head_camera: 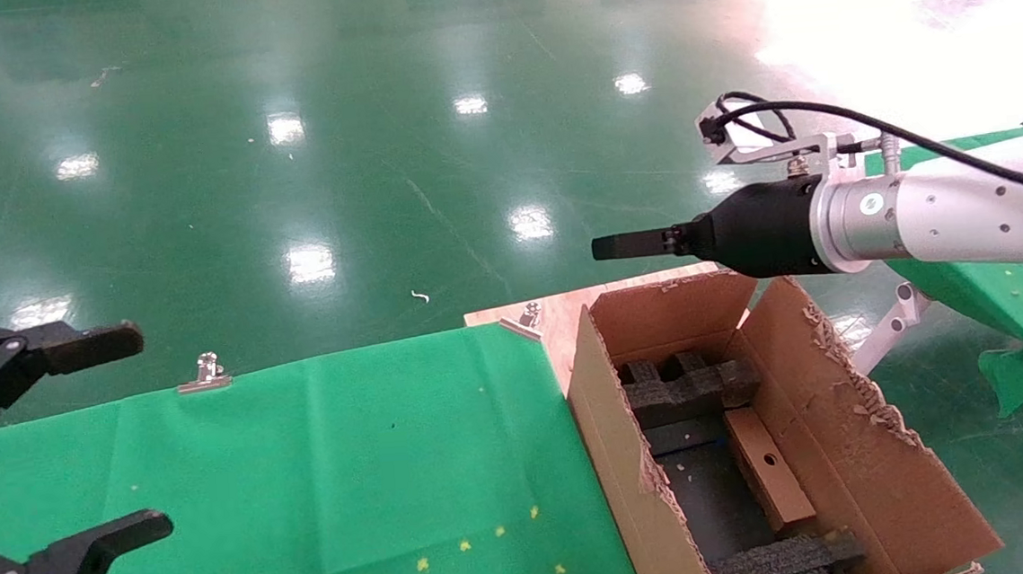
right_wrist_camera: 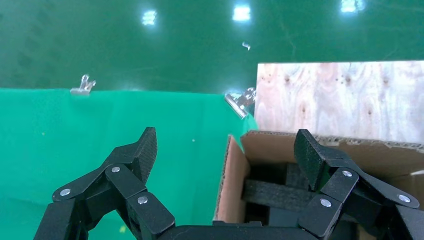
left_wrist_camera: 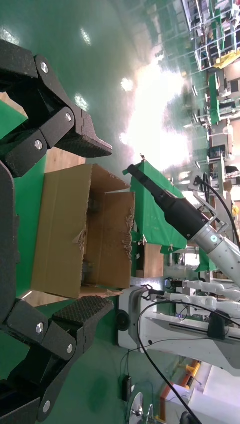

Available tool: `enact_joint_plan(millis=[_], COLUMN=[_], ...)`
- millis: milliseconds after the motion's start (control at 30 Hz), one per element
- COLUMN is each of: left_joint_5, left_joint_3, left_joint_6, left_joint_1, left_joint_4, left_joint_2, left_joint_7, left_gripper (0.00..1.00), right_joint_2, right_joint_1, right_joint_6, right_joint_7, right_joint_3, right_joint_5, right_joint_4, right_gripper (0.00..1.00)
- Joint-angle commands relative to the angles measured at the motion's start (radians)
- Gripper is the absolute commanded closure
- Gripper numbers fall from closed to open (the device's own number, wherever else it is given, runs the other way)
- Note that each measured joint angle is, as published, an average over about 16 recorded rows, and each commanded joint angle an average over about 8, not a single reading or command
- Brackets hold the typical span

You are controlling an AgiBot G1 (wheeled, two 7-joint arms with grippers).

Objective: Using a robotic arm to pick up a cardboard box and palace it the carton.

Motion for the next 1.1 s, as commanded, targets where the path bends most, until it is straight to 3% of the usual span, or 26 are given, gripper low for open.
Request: enact_joint_plan(millis=[33, 1100], left_joint_5=[0.0, 0.0], left_joint_3=[0.0, 0.0], left_joint_6=[0.0, 0.0], left_joint_1=[0.0, 0.0], left_joint_4=[0.0, 0.0], left_joint_2=[0.0, 0.0], left_joint_7=[0.0, 0.0], left_gripper=[0.0, 0.0], right_joint_2=[-0.001, -0.066], right_joint_1=[-0.009, -0.557], right_joint_6=[-0.006, -0.504], right_joint_7=[-0.01, -0.805], right_joint_3=[0.011, 0.848], right_joint_5=[0.001, 0.313], right_joint_4=[-0.001, -0.045], right_gripper=[0.0, 0.0])
